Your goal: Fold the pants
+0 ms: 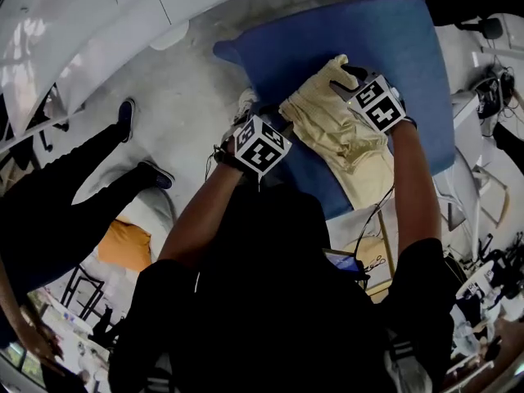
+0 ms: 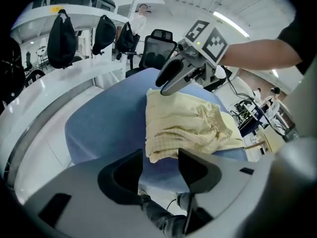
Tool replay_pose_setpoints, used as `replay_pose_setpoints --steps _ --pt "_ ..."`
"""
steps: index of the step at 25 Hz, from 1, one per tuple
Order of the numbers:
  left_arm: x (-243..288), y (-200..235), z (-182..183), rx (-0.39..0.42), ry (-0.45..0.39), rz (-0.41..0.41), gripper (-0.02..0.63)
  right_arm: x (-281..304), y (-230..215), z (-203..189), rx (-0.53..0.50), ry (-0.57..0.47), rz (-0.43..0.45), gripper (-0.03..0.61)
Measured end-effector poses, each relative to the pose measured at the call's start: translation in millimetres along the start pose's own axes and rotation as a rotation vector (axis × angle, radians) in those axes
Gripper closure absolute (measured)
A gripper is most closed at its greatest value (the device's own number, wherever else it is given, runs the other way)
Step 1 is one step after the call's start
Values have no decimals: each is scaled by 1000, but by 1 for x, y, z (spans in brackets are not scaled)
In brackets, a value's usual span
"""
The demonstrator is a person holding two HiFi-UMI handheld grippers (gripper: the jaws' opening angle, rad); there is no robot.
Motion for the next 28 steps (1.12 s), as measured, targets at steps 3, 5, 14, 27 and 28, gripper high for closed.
replay_pose_setpoints --steps 3,5,14,27,28 --pt "2 8 -4 51 -4 -59 374 16 -10 5 27 26 4 390" --pt "5 14 -4 117 0 -84 374 24 -16 7 55 53 1 385" --pt "24 24 1 282 47 -283 376 44 -27 -1 217 130 47 390" --pt "14 18 17 345 28 -270 561 28 -45 4 213 76 -45 554" --pt "9 18 21 352 20 -265 566 25 -48 5 220 69 -59 554"
Point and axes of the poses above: the fingertips, and each gripper's own axes: x forward along the fingers, y to its left, z out of its top, the point moved 10 cm from there along -x, backward along the fingers, and after that the axes turned 14 degrees about -y, right-handed, at the moved point
